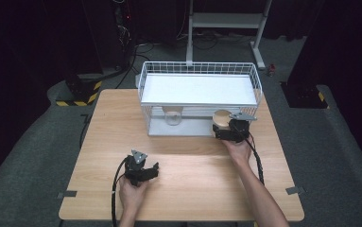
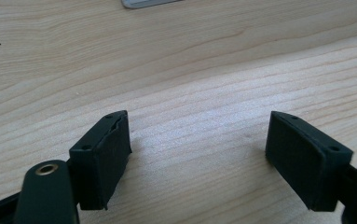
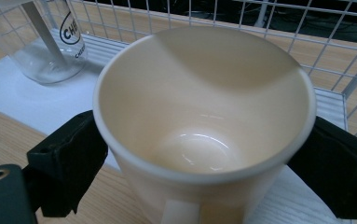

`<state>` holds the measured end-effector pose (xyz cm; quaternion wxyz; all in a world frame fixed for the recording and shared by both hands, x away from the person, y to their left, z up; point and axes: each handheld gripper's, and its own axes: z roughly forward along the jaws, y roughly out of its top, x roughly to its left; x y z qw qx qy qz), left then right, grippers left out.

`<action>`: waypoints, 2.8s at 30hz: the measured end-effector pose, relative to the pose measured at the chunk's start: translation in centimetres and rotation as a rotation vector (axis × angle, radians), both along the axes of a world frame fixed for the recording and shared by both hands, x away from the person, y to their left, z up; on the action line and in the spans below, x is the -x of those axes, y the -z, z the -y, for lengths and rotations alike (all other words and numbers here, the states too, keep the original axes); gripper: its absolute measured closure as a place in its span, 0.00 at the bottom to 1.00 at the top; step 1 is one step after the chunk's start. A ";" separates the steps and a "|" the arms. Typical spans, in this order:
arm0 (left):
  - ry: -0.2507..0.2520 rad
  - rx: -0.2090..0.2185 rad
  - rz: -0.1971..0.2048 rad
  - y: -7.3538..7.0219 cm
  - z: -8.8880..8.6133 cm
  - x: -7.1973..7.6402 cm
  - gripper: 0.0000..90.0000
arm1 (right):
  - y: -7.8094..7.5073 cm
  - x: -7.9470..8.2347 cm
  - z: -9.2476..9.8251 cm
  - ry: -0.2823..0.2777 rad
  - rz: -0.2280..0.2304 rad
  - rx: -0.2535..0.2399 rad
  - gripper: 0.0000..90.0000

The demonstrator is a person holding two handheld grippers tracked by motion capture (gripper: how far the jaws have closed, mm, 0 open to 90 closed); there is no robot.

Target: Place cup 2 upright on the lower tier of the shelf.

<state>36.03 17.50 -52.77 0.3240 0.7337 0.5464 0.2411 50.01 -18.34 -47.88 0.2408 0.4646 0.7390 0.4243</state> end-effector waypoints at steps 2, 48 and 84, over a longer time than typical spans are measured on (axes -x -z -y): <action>0.000 0.000 0.000 0.0 0.0 0.0 0.25 | 0.0 0.2 0.1 0.000 -0.005 0.001 0.08; 0.000 -0.007 0.003 0.0 0.0 0.0 0.25 | 1.7 3.2 0.4 0.070 -0.074 0.075 0.45; 0.001 -0.007 0.003 0.0 0.0 0.0 0.25 | 1.2 -0.1 -0.6 0.103 -0.122 0.060 0.54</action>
